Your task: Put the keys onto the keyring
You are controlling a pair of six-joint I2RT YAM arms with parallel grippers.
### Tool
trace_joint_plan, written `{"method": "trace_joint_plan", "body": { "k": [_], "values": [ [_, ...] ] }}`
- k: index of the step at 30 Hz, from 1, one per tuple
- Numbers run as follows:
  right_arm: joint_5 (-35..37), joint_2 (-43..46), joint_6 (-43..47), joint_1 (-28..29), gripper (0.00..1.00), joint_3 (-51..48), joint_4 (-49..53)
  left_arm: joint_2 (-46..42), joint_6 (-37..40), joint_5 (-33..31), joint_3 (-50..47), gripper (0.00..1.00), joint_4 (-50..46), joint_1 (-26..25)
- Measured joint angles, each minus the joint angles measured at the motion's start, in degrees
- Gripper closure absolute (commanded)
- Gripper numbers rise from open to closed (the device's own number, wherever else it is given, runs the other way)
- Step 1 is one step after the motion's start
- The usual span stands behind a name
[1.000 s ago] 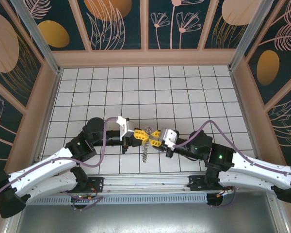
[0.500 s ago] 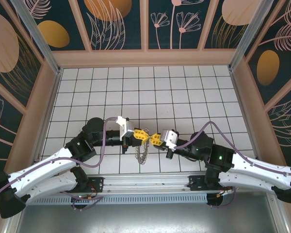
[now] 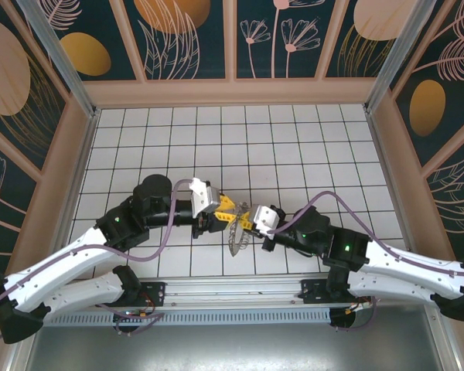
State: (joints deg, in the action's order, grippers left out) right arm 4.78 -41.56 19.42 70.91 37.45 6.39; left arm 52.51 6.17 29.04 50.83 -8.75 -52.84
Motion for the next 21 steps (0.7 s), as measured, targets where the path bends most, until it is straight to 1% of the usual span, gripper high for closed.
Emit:
{"method": "trace_joint_plan", "body": {
  "k": [2,6,13,16,19,21],
  "values": [
    [0.48,-0.42,0.20,0.00,1.00,1.20,2.12,0.87,1.77,-1.03,2.89,0.67,-3.37,0.00],
    [1.16,-0.55,0.66,0.00,1.00,4.20,5.86,3.17,4.39,-1.14,7.26,0.64,-8.63,0.00],
    [1.01,-3.13,1.22,-0.15,1.00,9.35,11.30,5.75,7.19,-0.96,8.13,0.61,-13.75,0.00],
    [-0.07,-5.27,1.16,-1.29,1.00,11.26,13.79,6.67,7.87,-0.66,8.52,0.63,-14.99,0.00],
    [-1.64,-6.97,1.05,-3.39,1.00,12.68,15.58,7.17,8.61,-0.31,8.90,0.69,-15.52,0.00],
    [-3.08,-7.48,1.05,-4.87,1.00,13.09,16.41,7.39,9.07,0.09,8.98,0.70,-15.54,0.00]
  ]
}}
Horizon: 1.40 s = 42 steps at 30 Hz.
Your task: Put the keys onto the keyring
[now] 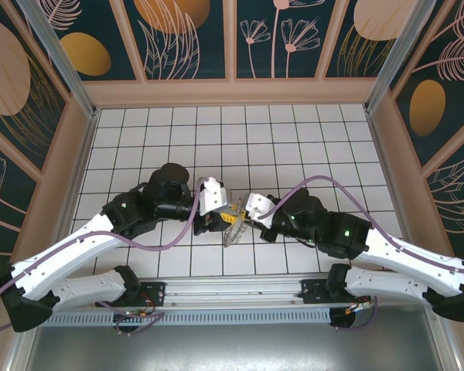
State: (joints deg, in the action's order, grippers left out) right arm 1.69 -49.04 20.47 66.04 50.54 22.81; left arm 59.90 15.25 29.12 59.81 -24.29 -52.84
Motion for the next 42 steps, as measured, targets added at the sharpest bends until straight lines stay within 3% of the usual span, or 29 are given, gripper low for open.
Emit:
{"method": "trace_joint_plan", "body": {
  "k": [27,29,34,42],
  "values": [
    [-8.92,0.96,-0.04,-1.57,1.00,0.83,1.46,1.75,1.07,1.27,-1.03,0.69,3.58,0.00],
    [-8.94,1.05,-0.04,-1.62,1.00,0.83,1.44,1.88,1.07,1.53,-1.03,0.75,3.91,0.00],
    [-8.79,1.18,-0.02,-2.08,1.00,0.83,1.51,2.16,1.57,3.10,-1.03,0.99,3.91,-0.17],
    [-9.11,3.06,-0.04,-2.16,1.00,0.00,1.20,1.95,1.62,4.09,-1.49,1.00,5.64,-0.37]
  ]
}}
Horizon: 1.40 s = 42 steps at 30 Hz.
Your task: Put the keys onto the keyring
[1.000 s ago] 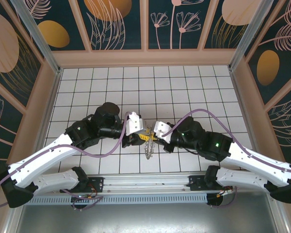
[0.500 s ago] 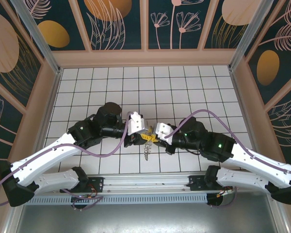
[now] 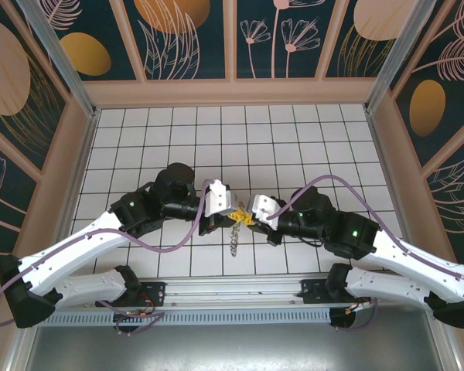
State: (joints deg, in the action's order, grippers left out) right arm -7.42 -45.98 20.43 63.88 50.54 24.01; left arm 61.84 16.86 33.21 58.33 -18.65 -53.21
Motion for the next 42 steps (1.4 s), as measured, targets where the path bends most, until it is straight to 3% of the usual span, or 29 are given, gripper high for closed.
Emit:
{"method": "trace_joint_plan", "body": {
  "k": [3,8,15,34,40,42],
  "values": [
    [0.02,0.74,-0.04,0.00,1.00,-0.79,-1.33,-1.05,-0.92,0.02,-1.51,1.00,2.49,0.00],
    [-0.22,2.03,-0.92,0.04,0.87,-2.75,-3.89,-3.48,-5.09,0.63,-6.64,1.00,10.36,0.00],
    [-0.20,3.74,-1.46,0.35,0.87,-5.11,-6.47,-5.16,-10.27,1.03,-11.50,1.00,18.49,0.00],
    [-0.02,5.97,-1.97,0.63,0.80,-7.56,-10.23,-7.30,-12.72,-0.37,-12.81,1.00,21.94,0.00],
    [1.18,6.34,-2.75,0.63,0.99,-7.91,-10.75,-7.91,-12.72,-0.66,-12.83,1.00,21.97,-0.02],
    [1.42,6.51,-2.84,0.66,1.00,-8.17,-11.08,-7.98,-12.74,-0.68,-12.94,1.00,22.18,0.00]
  ]
}}
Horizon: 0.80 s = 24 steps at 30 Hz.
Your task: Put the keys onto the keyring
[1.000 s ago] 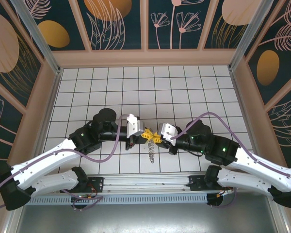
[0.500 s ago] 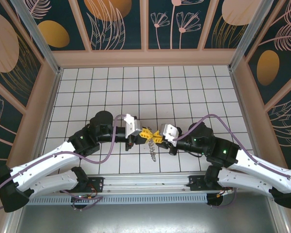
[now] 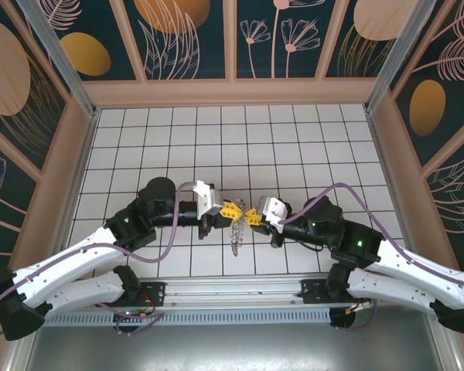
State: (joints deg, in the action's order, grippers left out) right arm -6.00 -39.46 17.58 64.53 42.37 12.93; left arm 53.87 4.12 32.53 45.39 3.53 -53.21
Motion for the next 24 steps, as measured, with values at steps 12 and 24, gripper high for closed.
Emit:
{"method": "trace_joint_plan", "body": {
  "k": [12,24],
  "values": [
    [1.51,-4.44,-1.33,-0.13,1.00,0.48,-0.33,-0.33,-0.81,-0.04,-1.05,1.00,0.57,0.07],
    [-0.17,-5.16,-1.68,-0.22,0.89,0.87,-0.52,-1.62,-1.33,-0.02,-2.14,1.00,1.01,0.33]
  ]
}}
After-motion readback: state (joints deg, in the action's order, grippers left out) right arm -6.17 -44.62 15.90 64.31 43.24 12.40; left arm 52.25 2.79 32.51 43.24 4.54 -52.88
